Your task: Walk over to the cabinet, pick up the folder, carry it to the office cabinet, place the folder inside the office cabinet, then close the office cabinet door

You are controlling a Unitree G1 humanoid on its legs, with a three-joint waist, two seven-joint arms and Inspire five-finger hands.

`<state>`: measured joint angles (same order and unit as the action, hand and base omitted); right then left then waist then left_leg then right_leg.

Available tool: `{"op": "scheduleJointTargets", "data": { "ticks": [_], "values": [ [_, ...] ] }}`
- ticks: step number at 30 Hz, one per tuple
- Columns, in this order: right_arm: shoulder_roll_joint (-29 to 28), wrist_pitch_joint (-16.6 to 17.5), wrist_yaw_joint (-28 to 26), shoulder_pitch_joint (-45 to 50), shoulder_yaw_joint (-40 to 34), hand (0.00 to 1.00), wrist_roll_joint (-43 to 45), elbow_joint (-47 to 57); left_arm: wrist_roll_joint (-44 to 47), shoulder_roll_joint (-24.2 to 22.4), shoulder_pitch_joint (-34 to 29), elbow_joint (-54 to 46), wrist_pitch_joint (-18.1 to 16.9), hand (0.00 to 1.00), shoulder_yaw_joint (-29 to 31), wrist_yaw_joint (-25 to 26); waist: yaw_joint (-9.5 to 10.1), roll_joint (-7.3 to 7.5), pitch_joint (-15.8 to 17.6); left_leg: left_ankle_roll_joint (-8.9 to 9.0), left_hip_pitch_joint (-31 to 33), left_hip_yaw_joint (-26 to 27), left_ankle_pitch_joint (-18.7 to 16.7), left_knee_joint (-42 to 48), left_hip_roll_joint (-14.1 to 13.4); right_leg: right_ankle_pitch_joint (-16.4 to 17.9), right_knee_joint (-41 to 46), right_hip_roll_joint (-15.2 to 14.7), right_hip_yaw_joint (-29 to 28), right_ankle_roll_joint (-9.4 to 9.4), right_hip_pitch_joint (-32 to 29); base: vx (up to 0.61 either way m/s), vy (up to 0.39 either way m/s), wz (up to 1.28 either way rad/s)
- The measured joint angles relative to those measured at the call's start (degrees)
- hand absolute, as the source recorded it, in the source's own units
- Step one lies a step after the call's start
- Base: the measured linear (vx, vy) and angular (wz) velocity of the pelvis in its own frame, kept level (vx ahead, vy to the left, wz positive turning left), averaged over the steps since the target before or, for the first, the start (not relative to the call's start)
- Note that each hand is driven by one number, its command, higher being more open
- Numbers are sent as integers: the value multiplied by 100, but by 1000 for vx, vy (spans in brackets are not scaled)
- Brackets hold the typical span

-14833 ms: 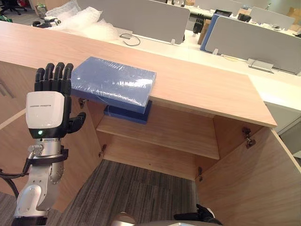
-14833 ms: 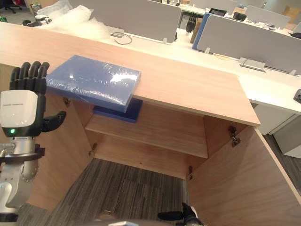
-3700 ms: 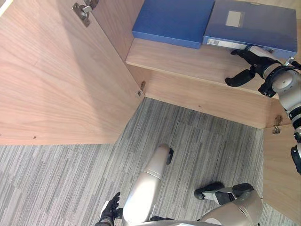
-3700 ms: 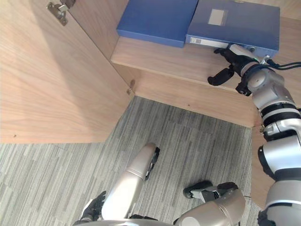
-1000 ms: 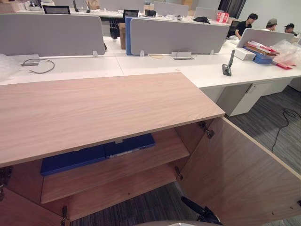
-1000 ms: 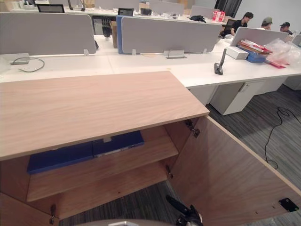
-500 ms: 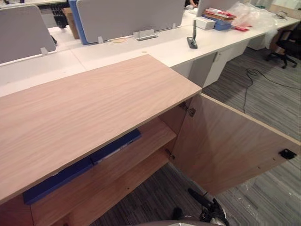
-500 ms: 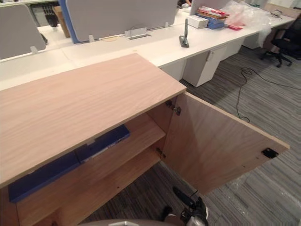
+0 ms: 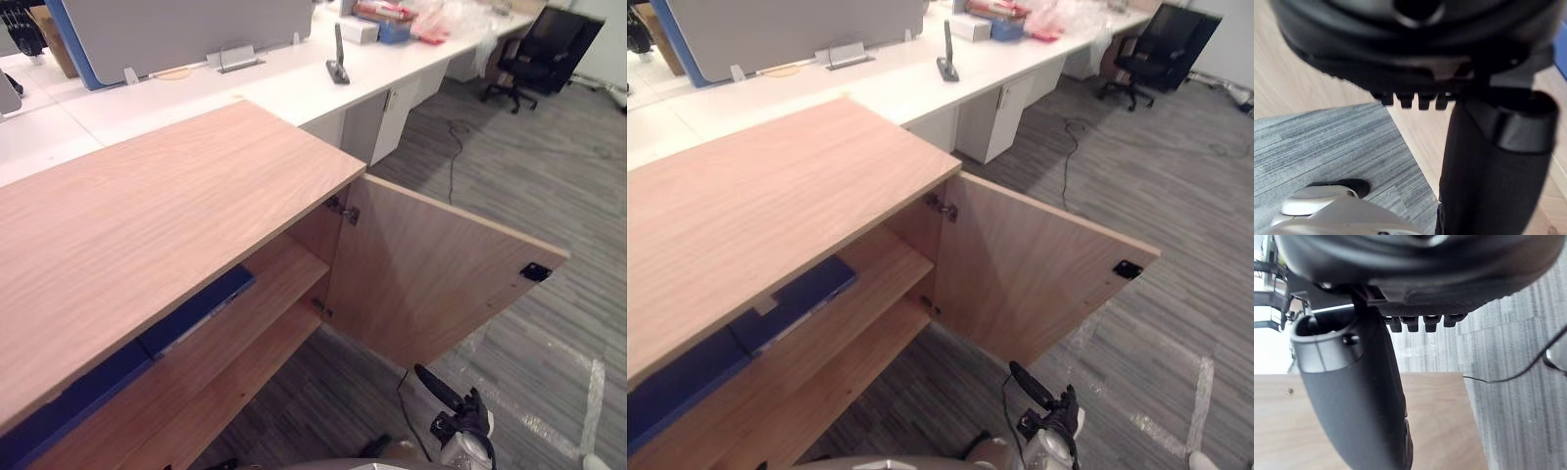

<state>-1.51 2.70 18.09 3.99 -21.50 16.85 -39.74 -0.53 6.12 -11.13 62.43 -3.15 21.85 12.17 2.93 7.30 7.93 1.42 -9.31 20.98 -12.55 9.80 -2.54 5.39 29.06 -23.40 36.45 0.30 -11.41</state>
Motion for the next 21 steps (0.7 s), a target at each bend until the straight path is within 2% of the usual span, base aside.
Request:
{"op": "scheduleJointTargets", "data": {
  "ticks": [1,2,3,4,5,6,8,9,10,11,12,14,19,21],
  "values": [
    [77,3,0,-101,3,100,-16,-3,-3,-35,-2,0,-3,100,-5,-12,19,-86,-16,-42,26,-117,24,-105,1,-158,-280,212,-44,-11,-5,-36,-36,-95],
    [179,19,21,-368,-9,100,-118,0,1,-144,-57,-5,-14,100,11,-16,-43,-278,-15,-45,92,-30,122,-239,-116,-97,-286,327,-18,-3,-101,-19,16,-70],
    [211,25,49,-380,-23,100,-125,6,2,-130,-70,-11,-16,100,9,-15,-71,-248,-36,-31,108,31,139,-238,-92,62,-24,238,-15,10,-121,16,4,-60],
    [259,22,91,-389,-65,100,-127,2,3,-109,-90,-47,-19,100,12,-12,-43,-228,-76,-18,102,97,147,-236,-81,204,-132,315,-88,53,-87,120,-55,-40],
    [306,18,94,-495,-153,100,-129,14,19,-126,-90,-44,-12,100,67,-8,-32,-312,-79,39,87,177,187,-235,-192,12,-463,579,-176,-28,-72,152,-77,-60],
    [364,17,102,-634,-180,100,-138,32,96,-194,-93,-34,0,100,122,-8,-30,-457,-69,84,143,209,229,-229,-274,-160,-810,828,-206,-86,-39,135,-78,-54],
    [442,11,104,-731,-196,100,-172,105,169,-259,-92,-33,10,100,186,-7,-54,-567,-60,191,211,192,322,-144,-381,-402,-1270,1103,-253,-166,59,63,-84,-42],
    [483,-6,106,-734,-201,100,-224,158,211,-260,-103,-33,11,100,210,-5,-41,-588,-65,221,241,162,390,21,-433,-563,-1649,1240,-283,-199,241,38,-103,-31],
    [504,-11,107,-734,-202,100,-239,183,213,-259,-109,-35,9,100,219,-2,-31,-573,-56,169,270,126,437,153,-436,-649,-1835,1278,-298,-203,364,0,-96,-18],
    [612,-12,111,-738,-199,100,-354,216,215,-283,-119,-41,-3,100,221,-1,-18,-525,-32,195,254,-104,374,39,-358,-818,-2194,1339,-319,-178,603,-64,-49,-16],
    [786,-13,98,-774,-195,100,-387,310,215,-345,-147,-49,-6,100,221,-3,-14,-647,-97,171,297,-303,574,-264,-359,-930,-2429,1479,-335,-157,688,-87,-27,-21],
    [993,-15,77,-920,-163,100,-438,466,217,-363,-153,-82,-4,100,219,-6,-26,-725,-139,208,262,-347,555,-413,-391,-1065,-2634,1565,-335,-110,702,-59,31,-10],
    [1781,-10,-188,-1396,342,100,-450,503,222,-263,-210,-219,-9,100,216,-13,-14,-547,-51,210,271,-440,554,-607,-299,-1549,-3414,1700,-263,-76,919,-91,20,6],
    [2141,4,-425,-1663,734,100,-451,502,222,-253,-280,-225,-30,100,195,-32,-1,-584,-43,211,256,-470,554,-603,-294,-1549,-3419,1694,-247,-77,945,-94,19,4]
  ]
}}
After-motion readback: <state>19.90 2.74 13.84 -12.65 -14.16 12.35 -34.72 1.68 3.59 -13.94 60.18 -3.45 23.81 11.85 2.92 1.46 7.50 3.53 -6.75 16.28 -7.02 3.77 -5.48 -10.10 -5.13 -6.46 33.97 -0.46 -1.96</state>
